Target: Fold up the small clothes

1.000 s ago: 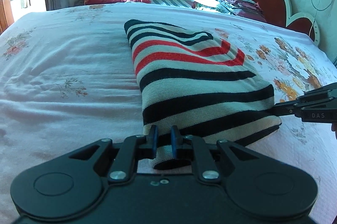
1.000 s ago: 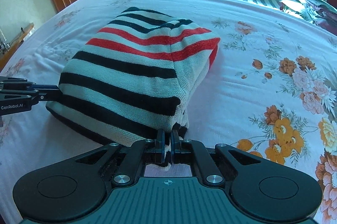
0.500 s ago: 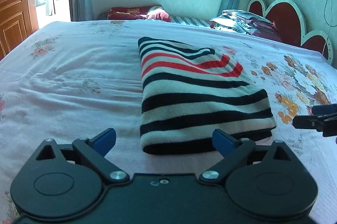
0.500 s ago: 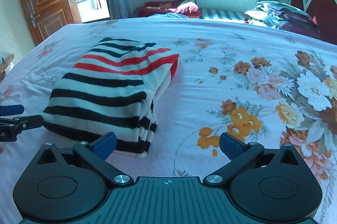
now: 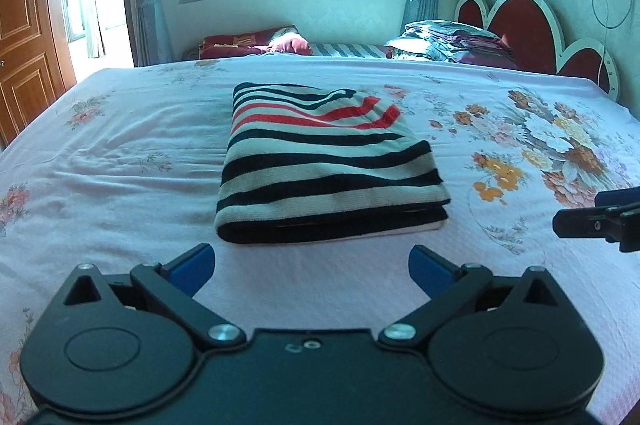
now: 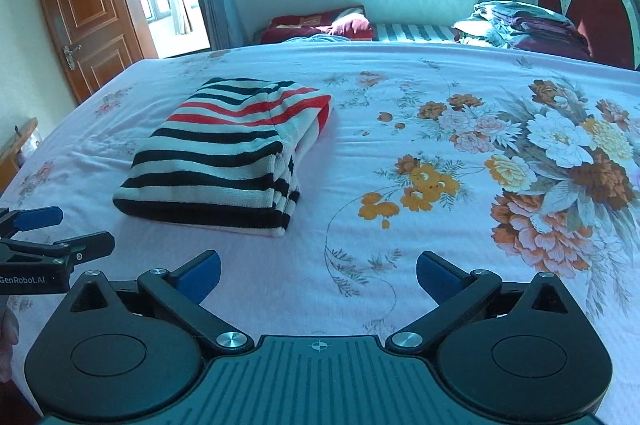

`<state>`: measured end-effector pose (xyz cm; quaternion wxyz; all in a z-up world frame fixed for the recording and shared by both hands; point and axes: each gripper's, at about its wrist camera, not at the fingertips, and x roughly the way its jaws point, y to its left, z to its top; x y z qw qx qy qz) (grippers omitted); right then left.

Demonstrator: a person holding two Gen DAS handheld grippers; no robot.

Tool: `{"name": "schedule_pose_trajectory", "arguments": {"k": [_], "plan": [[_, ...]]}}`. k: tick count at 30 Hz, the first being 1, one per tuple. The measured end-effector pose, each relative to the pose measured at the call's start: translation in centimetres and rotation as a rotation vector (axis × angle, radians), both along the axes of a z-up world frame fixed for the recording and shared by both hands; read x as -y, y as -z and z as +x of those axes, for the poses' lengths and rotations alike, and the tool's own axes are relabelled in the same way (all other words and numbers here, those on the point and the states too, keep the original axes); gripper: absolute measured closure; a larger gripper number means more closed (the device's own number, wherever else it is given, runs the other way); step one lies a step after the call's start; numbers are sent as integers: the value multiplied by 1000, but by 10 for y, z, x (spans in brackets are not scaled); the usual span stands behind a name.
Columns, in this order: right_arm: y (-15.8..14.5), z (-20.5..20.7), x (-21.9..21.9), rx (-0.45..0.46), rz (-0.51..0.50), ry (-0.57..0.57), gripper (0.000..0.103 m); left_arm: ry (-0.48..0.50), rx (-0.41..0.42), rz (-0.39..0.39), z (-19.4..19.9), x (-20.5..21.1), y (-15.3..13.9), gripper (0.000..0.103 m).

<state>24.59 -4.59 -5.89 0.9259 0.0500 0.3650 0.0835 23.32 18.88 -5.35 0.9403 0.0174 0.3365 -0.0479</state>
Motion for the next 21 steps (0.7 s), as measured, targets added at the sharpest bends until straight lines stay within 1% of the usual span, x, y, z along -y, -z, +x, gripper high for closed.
{"name": "schedule_pose_trajectory", "arguments": {"k": [5, 9, 12, 14, 16, 21], "plan": [[-13, -46, 6, 35, 0, 19, 0, 0, 31, -4, -44, 17, -17, 0], [-21, -79, 10, 46, 0, 32, 0, 1, 52, 9, -78, 25, -32, 0], [-30, -100, 14, 38, 50, 40, 0, -2, 68, 2, -101, 26, -44, 0], [-39, -114, 18, 49, 86, 53, 0, -2, 80, -7, -114, 27, -51, 0], [-49, -128, 18, 69, 96, 65, 0, -4, 95, -14, -126, 28, -59, 0], [-66, -157, 16, 109, 81, 70, 0, -7, 126, -24, -151, 29, -74, 0]]}}
